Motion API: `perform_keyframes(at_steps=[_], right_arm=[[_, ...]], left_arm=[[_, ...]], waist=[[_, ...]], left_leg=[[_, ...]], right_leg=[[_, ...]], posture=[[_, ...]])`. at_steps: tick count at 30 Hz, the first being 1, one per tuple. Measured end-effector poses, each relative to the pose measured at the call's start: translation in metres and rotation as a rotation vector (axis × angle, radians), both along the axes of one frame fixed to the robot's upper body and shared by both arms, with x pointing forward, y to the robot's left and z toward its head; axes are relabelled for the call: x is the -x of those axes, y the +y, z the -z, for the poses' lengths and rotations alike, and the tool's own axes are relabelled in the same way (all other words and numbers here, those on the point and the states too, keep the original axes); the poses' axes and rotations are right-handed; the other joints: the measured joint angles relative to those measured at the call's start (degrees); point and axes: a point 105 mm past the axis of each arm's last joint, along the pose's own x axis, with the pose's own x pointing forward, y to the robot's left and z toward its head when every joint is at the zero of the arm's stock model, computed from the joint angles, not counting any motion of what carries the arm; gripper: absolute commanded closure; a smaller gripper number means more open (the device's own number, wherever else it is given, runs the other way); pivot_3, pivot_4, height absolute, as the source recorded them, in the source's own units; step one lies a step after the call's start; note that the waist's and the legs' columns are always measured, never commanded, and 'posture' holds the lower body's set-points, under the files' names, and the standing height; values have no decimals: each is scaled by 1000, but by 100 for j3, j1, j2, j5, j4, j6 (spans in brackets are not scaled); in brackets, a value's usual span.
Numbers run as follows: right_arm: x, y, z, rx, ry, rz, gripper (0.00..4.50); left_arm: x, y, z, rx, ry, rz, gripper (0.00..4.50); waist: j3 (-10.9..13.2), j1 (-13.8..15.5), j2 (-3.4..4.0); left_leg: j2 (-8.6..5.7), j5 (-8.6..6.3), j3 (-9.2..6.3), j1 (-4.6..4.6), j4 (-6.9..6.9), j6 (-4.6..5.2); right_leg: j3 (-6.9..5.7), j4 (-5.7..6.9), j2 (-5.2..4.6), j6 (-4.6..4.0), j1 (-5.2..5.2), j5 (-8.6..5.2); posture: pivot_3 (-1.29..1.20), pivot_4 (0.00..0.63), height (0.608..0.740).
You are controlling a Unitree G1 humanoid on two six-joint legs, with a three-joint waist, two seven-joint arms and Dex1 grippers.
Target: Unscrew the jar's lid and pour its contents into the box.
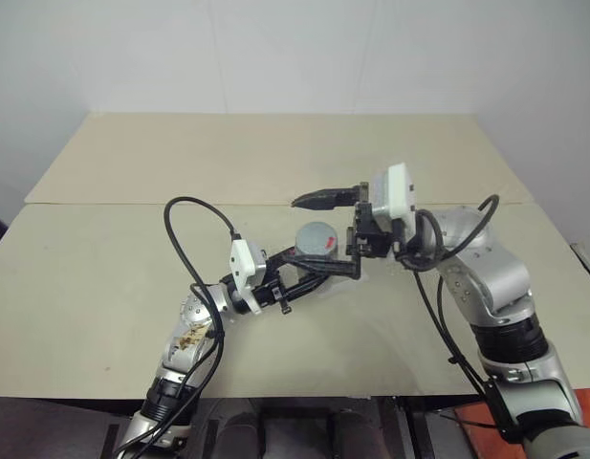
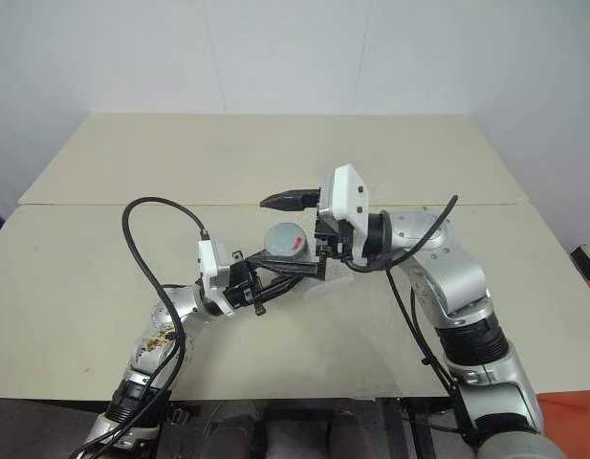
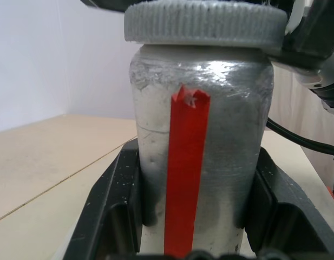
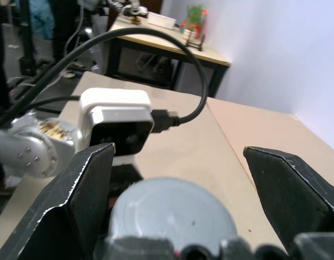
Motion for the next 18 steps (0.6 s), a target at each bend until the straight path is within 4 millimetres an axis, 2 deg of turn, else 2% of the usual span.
perform_keyframes(at_steps=[18], right_arm=[[0,-28,7,5,61,77,50]], left_arm=[[-2,6,0,-5,1,-13,2496]], waist=[[0,-6,0]], left_leg=[[0,0,1,-1,0,0]], right_leg=[[0,-4,3,0,2,0]], posture=[[0,150,740]])
